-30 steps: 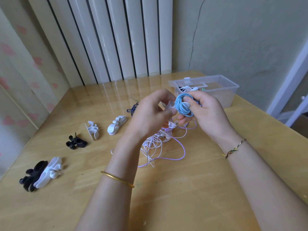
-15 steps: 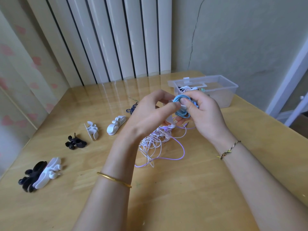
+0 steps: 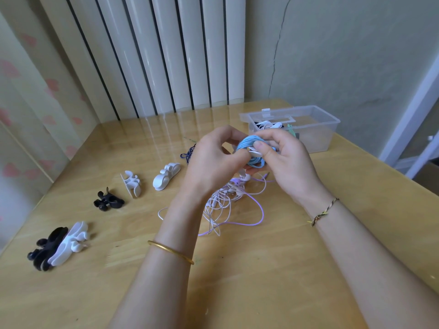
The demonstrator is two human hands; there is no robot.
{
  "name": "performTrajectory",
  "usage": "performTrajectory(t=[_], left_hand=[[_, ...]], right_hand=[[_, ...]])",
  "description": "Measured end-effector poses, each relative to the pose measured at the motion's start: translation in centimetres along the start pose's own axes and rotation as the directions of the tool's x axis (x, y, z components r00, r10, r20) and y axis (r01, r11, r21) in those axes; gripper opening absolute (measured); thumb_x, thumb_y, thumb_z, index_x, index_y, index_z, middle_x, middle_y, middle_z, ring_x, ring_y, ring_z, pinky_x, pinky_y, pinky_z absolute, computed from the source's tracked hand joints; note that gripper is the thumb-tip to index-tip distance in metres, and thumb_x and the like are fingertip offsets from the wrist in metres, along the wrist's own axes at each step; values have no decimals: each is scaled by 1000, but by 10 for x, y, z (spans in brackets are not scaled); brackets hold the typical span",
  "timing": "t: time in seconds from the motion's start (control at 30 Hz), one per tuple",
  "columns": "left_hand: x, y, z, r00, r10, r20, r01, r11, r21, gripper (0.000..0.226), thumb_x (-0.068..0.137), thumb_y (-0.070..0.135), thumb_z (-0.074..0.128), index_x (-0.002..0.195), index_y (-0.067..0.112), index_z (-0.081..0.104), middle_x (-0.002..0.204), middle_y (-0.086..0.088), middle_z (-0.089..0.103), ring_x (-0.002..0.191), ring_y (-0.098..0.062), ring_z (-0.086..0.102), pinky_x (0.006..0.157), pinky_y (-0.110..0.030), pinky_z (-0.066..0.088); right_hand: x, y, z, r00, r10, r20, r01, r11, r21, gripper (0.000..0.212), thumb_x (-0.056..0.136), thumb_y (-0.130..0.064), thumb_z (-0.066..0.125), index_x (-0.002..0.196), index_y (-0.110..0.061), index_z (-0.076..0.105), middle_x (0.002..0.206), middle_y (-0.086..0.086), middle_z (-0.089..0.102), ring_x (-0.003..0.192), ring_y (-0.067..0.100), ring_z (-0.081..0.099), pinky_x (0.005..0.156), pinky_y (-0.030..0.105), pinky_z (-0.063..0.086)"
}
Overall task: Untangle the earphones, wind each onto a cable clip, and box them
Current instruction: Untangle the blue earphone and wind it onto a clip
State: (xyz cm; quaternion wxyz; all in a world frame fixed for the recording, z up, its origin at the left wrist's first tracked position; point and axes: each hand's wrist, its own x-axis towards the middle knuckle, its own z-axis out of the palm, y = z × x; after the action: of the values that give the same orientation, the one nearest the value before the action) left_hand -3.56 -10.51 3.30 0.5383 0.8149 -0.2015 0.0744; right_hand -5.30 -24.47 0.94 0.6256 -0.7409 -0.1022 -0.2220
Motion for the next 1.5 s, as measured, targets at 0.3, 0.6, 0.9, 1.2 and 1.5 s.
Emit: performTrajectory(t=[0.3, 0.6, 0.9, 1.2, 1.5], left_hand=[[2, -9, 7, 994, 83, -77, -80, 996, 46, 39, 66, 28, 51, 104, 37, 51, 89, 14, 68, 58, -15, 63, 73, -47, 53], [1, -8, 5, 990, 141, -15, -142, 984, -109, 42, 67, 24, 53, 107, 36, 50, 84, 11, 66, 60, -26, 58, 60, -33, 46], [2, -19, 6, 990, 115, 79, -80, 934, -349, 39, 71, 1, 41, 106, 15, 49, 81, -1, 59, 65, -13, 55, 50, -19, 43], [7, -21, 7, 981, -142, 132, 178, 929, -324, 42, 72, 24, 51, 113, 17, 57, 107, -6, 65, 86, -18, 65, 72, -31, 53], [7, -16, 6, 982, -107, 154, 160, 905, -395, 46, 78, 5, 59, 122, 20, 54, 90, -1, 68, 74, -14, 62, 72, -26, 48]], right_hand=[[2, 3, 2, 998, 55, 15, -56, 997, 55, 18, 92, -17, 52, 87, -25, 67, 95, 20, 67, 86, 33, 67, 75, 48, 58], [2, 5, 1, 999, 50, -13, -49, 996, 71, 20, 96, -8, 51, 90, -22, 65, 91, 12, 67, 85, 31, 65, 75, 50, 57], [3, 5, 1, 997, 70, -18, -69, 996, 64, 13, 93, -9, 57, 84, -17, 62, 83, 7, 63, 70, 10, 63, 58, 29, 55], [2, 5, 0, 997, 24, -77, -16, 994, 105, 19, 92, -5, 57, 85, -22, 63, 86, 3, 65, 80, 16, 64, 73, 40, 59], [5, 9, -3, 987, 85, -137, -69, 991, 118, 21, 89, 1, 55, 82, -18, 57, 86, 8, 61, 84, 26, 60, 68, 49, 55]])
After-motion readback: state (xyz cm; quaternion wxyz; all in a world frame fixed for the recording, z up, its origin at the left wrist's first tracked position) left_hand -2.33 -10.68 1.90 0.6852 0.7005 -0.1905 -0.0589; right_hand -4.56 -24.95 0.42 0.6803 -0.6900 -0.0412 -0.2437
